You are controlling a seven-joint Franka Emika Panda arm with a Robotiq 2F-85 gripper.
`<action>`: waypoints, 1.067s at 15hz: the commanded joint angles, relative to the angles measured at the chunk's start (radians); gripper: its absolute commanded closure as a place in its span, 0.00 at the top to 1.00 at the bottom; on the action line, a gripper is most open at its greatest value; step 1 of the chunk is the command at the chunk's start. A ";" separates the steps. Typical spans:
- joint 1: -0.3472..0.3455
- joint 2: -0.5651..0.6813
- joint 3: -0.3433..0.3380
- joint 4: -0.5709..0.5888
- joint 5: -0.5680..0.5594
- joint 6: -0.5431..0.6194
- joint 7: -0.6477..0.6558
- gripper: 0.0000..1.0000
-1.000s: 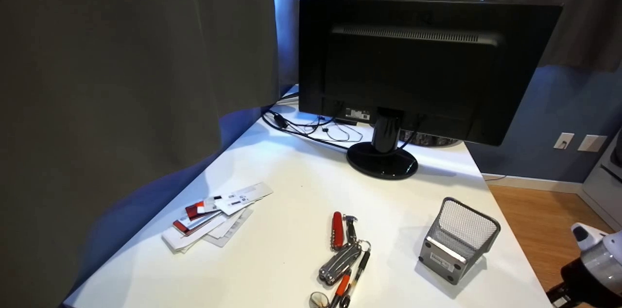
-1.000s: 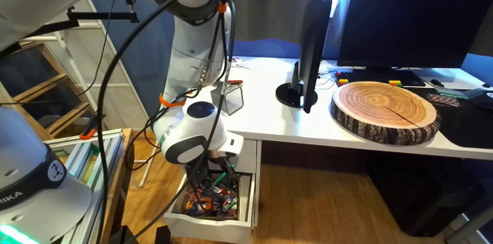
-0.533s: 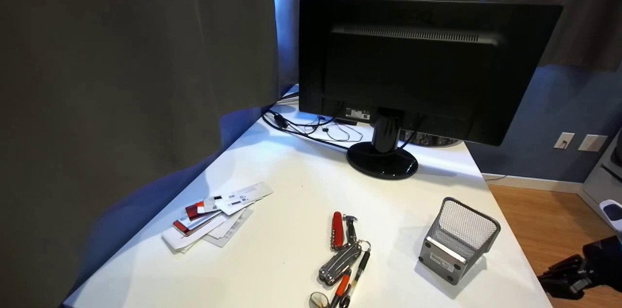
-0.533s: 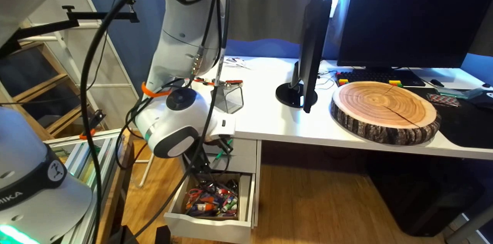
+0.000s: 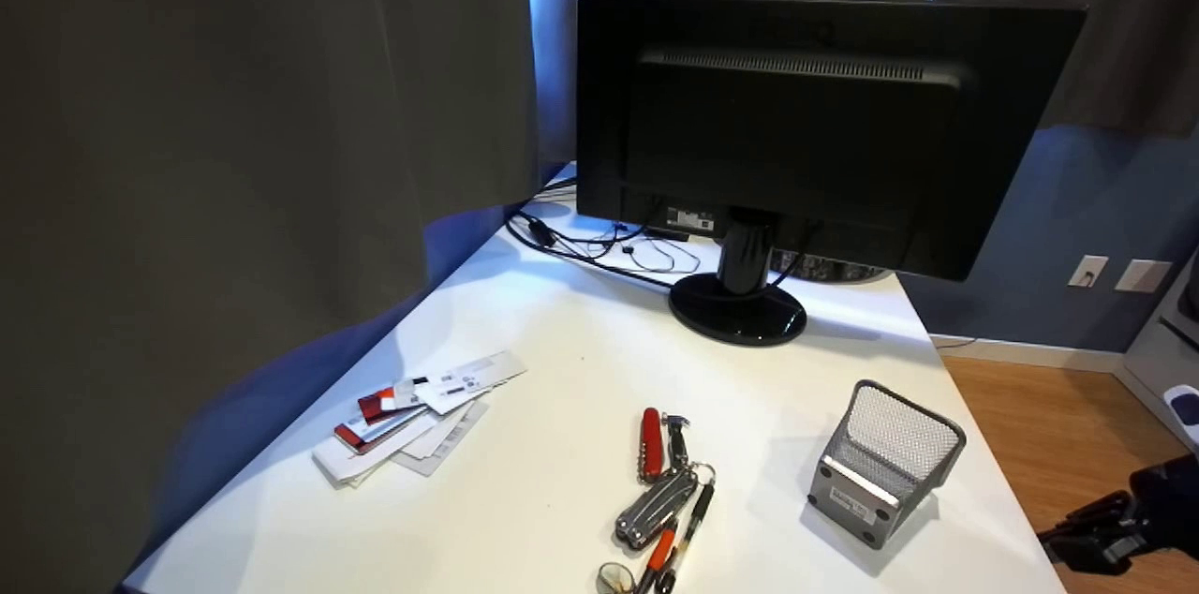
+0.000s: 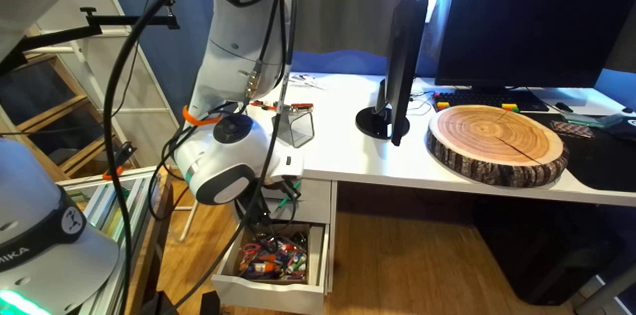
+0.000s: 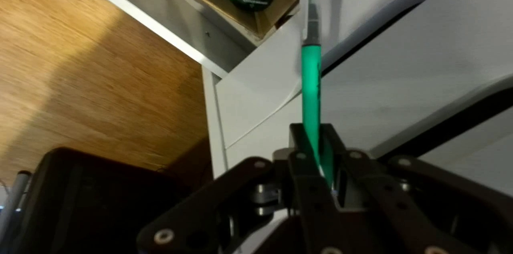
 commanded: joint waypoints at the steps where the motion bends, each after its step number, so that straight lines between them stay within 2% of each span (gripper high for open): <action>1: 0.081 -0.100 -0.060 -0.071 0.194 -0.017 -0.012 0.03; 6: 0.223 -0.250 -0.121 -0.139 0.402 -0.078 -0.081 0.03; 11: 0.408 -0.422 -0.173 -0.143 0.538 -0.288 -0.177 0.03; 13: 0.487 -0.468 -0.230 -0.109 0.568 -0.383 -0.222 0.03; 16: 0.606 -0.499 -0.348 -0.043 0.547 -0.513 -0.255 0.03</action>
